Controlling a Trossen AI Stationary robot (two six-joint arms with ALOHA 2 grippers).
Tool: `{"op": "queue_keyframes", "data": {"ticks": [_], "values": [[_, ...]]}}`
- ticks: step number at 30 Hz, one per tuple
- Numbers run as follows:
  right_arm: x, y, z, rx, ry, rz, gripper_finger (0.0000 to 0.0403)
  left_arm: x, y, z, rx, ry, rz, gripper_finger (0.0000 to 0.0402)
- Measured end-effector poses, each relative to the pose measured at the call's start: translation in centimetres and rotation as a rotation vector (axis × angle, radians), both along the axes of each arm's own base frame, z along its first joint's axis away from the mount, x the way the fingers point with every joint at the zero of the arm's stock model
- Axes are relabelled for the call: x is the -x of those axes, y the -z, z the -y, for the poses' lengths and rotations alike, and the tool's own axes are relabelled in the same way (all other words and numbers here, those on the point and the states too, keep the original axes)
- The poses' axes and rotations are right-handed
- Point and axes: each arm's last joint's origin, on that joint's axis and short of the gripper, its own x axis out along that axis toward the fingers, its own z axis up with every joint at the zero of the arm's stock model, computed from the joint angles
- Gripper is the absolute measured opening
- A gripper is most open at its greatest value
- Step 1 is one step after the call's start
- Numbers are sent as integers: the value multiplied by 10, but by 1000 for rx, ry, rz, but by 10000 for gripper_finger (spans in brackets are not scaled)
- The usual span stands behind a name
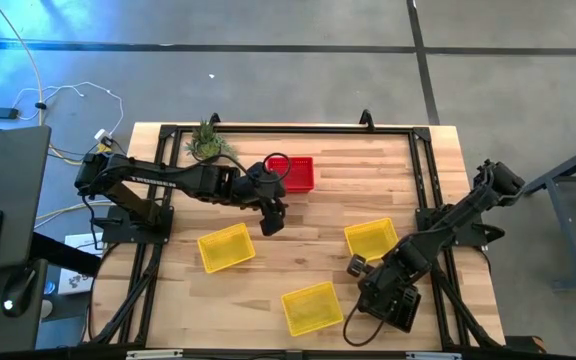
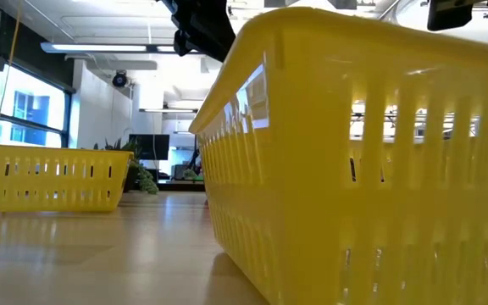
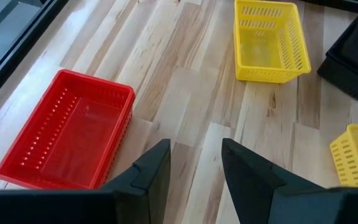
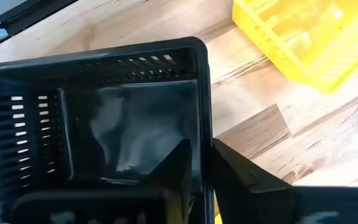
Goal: Stack baskets by color
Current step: Stack the black basket on top of the other black baskets
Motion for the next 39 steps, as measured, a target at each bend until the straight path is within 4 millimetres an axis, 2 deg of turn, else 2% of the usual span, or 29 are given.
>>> {"op": "queue_keyframes", "data": {"ticks": [5, 15, 26, 33, 39], "values": [[0, 0, 0, 4, 44, -2, 63, 0, 0, 0, 0, 0, 0, 129], [0, 1, 7, 86, 382, 21, 64, 0, 0, 0, -37, 41, -16, 129], [2, 1, 9, 36, 678, -49, 64, 0, 0, -1, -139, 83, -51, 129], [1, -13, 7, -41, 972, -126, 64, 1, -1, -2, -172, 69, -59, 129], [1, -14, 8, -86, 1212, -138, 64, 1, 0, -2, -222, 125, -85, 129]]}}
